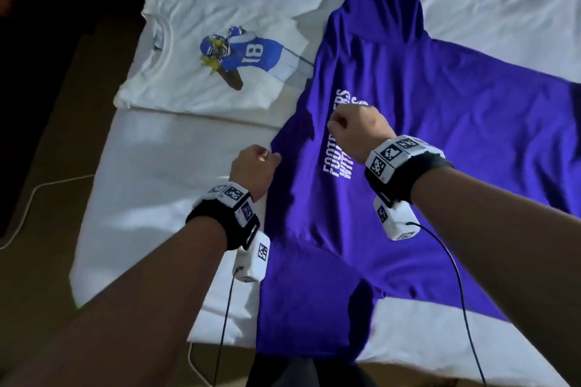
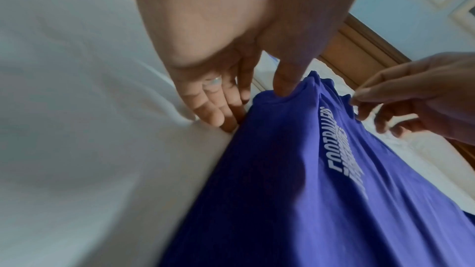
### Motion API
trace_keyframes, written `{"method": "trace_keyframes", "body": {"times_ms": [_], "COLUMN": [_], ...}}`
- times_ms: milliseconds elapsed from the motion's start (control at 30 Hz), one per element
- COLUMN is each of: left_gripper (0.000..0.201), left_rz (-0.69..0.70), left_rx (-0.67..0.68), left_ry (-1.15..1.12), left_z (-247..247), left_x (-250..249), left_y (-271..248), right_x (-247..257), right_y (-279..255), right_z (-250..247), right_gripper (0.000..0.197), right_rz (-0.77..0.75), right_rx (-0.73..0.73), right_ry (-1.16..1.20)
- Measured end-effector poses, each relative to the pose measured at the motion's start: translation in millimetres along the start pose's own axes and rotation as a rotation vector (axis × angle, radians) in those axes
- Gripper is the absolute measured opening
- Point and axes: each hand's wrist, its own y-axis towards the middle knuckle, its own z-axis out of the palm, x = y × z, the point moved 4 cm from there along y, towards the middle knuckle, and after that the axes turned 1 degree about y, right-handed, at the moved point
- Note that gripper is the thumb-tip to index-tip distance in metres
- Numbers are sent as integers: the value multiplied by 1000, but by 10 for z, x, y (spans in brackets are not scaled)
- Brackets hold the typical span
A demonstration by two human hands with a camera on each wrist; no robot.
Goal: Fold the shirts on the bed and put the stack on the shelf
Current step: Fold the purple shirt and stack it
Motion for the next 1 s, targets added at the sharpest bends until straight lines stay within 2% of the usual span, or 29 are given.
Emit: {"method": "trace_keyframes", "body": {"times_ms": [67,267,333,433,500,633,733,833,933,1000], "left_gripper": [20,21,21,16,15,9,17,15,17,17], "left_rz": [3,26,95,260,276,246,299,340,277,210], "left_rx": [-25,-50,-58,-104,-144,-146,-162,-227,-279,-231], "left_ry": [-25,-56,-9,28,-29,-147,-139,-188,-233,-197], "left_z": [27,188,224,236,180,71,17,-49,-67,-5], "left_x": [-78,-141,-146,-181,-189,-152,-124,-94,38,156], "left_y": [177,408,390,338,331,356,323,261,224,226], "right_x": [76,247,299,376,443,549,612,661,632,581], "right_y": [332,1030,1148,1260,1319,1375,1444,1533,1567,1557], "right_z": [-18,-19,24,43,18,-36,-93,-195,-301,-279], "right_gripper": [18,21,26,36,32,20,16,8,4,7], "right_rz": [-64,-179,-206,-212,-213,-244,-239,-231,-186,-237], "right_rx": [-36,-64,-4,161,241,313,318,247,89,4], "right_ry": [-19,-120,-255,-597,-729,-827,-759,-447,-63,-64]}}
